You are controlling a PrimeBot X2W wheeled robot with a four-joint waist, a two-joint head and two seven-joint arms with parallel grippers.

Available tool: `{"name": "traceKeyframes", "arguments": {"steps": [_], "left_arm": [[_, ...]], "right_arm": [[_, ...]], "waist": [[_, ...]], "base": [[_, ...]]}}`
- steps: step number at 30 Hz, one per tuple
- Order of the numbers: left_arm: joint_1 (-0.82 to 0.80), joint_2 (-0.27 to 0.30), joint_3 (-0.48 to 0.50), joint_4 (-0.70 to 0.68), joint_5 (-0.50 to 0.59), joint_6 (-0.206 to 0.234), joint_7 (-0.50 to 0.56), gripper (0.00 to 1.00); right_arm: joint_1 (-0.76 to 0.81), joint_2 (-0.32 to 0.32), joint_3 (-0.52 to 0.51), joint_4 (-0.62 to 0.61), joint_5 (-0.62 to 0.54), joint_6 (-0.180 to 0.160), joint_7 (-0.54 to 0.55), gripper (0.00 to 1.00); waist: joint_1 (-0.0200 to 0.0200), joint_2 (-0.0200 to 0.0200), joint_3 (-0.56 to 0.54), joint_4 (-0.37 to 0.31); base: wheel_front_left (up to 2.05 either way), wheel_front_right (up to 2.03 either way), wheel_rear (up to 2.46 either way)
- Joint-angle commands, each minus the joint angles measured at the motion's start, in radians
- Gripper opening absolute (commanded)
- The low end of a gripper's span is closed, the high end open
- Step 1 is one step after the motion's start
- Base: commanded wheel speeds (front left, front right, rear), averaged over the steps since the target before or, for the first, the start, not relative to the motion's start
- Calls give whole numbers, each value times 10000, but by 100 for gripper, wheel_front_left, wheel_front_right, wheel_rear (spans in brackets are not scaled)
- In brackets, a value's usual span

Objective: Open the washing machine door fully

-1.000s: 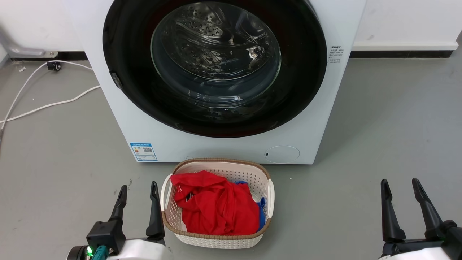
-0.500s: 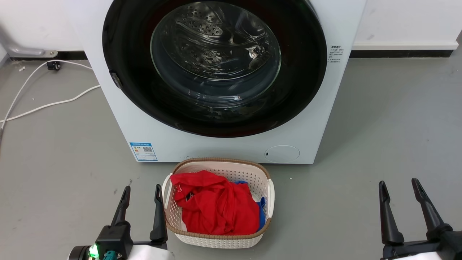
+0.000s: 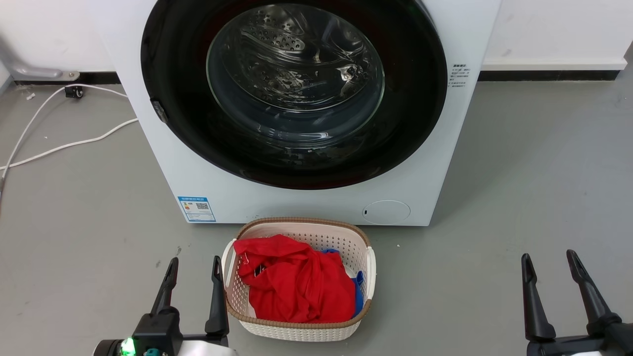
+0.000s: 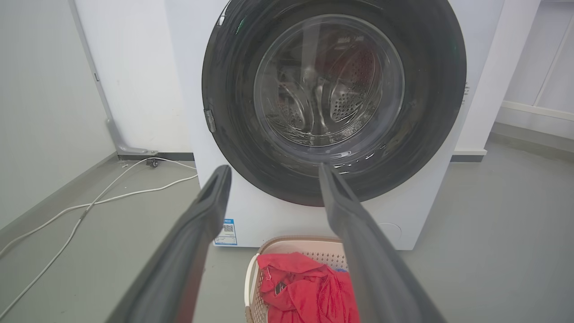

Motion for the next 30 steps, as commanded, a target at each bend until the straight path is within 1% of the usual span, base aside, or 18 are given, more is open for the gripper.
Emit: {"name": "traceKeyframes", "arguments": {"steps": [1, 9, 20, 21, 22, 23, 26, 28, 30], "left_arm": [[73, -8, 19, -1, -9, -16, -49, 100], [135, -19, 84, -40, -183, -67, -41, 100], [194, -21, 65, -24, -277, -4, -41, 100], [192, -20, 65, -20, -275, -7, -41, 100], [187, -20, 57, -18, -281, -3, -41, 100], [180, -22, 58, -15, -285, -3, -41, 100], [172, -21, 57, -9, -299, 11, -41, 100], [178, -21, 66, -5, -309, 19, -41, 100], [190, -21, 72, -5, -317, 27, -40, 100]], "right_arm": [[88, -33, 5, 40, 76, 1, -25, 100], [139, -33, 31, 197, 307, 1, -25, 100], [182, -33, 111, 294, 375, -1, -25, 100], [179, -33, 121, 299, 372, -1, -23, 73], [171, -33, 118, 305, 366, -1, -23, 18], [161, -33, 131, 300, 371, 1, -23, 0], [92, -33, 190, 214, 394, -1, -25, 0], [3, -33, 229, 111, 705, 1, -23, 0], [-76, -35, 84, 153, 1735, -1, -23, 0]], "waist": [[0, 0, 0, 1], [0, 0, -16, 11], [0, 0, -29, -10], [0, 0, -30, -10], [0, 0, -30, -10], [0, 0, -30, -8], [0, 0, -39, -6], [0, 0, -46, -12], [0, 0, -52, -23]], "base": [[0, 0, 0], [0, 0, 0], [0, 0, 0], [0, 0, 0], [0, 0, 0], [0, 0, 0], [0, 0, 0], [0, 0, 0], [0, 0, 0]]}}
